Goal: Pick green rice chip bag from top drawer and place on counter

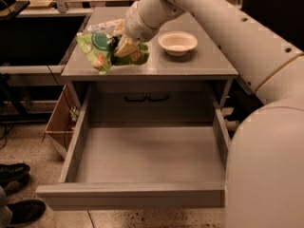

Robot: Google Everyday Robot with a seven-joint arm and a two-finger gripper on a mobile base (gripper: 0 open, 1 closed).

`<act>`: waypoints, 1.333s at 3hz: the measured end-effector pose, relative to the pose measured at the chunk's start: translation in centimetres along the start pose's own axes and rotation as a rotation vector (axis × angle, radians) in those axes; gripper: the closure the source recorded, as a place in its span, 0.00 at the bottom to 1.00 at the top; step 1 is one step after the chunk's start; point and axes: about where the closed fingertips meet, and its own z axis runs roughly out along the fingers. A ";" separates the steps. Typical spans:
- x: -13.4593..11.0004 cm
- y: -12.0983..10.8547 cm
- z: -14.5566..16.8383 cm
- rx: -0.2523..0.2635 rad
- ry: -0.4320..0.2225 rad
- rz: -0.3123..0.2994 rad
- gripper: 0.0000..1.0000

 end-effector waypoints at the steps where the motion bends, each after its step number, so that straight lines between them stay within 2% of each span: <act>1: 2.4 -2.9 3.7 0.050 0.008 -0.001 0.96; 2: 3.6 -4.3 4.8 0.081 0.017 0.002 0.73; 4: 4.6 -4.7 4.2 0.150 -0.018 0.010 0.27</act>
Offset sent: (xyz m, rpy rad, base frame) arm 0.0920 0.0065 -0.0356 0.0294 -0.0955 -0.0893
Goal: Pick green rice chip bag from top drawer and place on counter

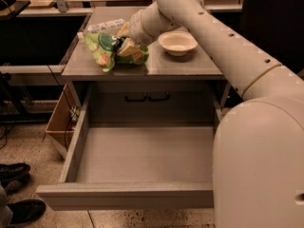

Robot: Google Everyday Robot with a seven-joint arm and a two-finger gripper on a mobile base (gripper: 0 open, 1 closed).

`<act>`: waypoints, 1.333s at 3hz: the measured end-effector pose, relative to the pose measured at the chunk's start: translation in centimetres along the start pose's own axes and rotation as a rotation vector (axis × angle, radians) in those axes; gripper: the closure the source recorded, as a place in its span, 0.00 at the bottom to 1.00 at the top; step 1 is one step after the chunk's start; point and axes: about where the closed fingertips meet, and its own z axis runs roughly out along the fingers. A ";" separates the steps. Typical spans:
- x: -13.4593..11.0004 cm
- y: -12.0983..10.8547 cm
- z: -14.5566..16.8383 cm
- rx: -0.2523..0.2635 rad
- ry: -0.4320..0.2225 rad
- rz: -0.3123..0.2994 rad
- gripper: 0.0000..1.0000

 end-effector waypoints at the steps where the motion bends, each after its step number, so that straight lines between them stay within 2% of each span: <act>1: 0.0 -0.5 -0.8 0.033 -0.026 -0.007 0.04; 2: -0.2 -1.0 -4.0 0.073 -0.046 -0.013 0.00; 3: 0.3 0.2 -9.2 0.077 -0.045 -0.005 0.00; 4: 1.5 2.8 -15.2 0.075 -0.026 0.040 0.00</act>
Offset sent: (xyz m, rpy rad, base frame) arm -0.0225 -0.0653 0.0723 0.1074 -0.1127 -0.0307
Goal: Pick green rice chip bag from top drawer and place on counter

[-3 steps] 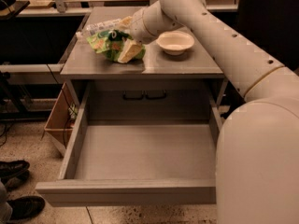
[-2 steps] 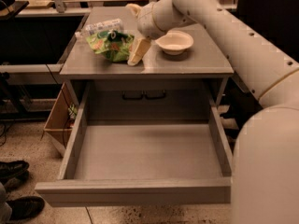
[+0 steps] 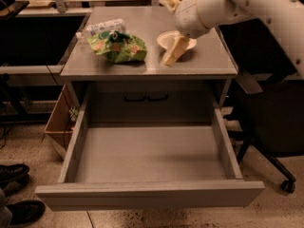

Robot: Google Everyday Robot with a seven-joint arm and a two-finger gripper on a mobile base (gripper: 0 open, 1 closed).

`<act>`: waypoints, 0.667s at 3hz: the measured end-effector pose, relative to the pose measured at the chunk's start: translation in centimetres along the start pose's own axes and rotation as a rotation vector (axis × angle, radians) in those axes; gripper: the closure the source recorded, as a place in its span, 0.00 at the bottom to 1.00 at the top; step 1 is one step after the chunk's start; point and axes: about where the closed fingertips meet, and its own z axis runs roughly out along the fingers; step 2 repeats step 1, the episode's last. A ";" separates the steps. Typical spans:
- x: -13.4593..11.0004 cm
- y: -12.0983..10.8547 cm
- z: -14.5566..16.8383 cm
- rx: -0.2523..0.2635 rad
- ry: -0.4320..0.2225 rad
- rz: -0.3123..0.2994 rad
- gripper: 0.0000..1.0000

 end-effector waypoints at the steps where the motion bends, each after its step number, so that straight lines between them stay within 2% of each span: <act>1: 1.7 0.3 -1.8 0.016 0.022 0.020 0.00; 2: 1.7 0.3 -1.8 0.016 0.022 0.020 0.00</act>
Offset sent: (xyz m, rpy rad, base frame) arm 0.0000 0.0000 0.0000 0.0000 0.0000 0.0000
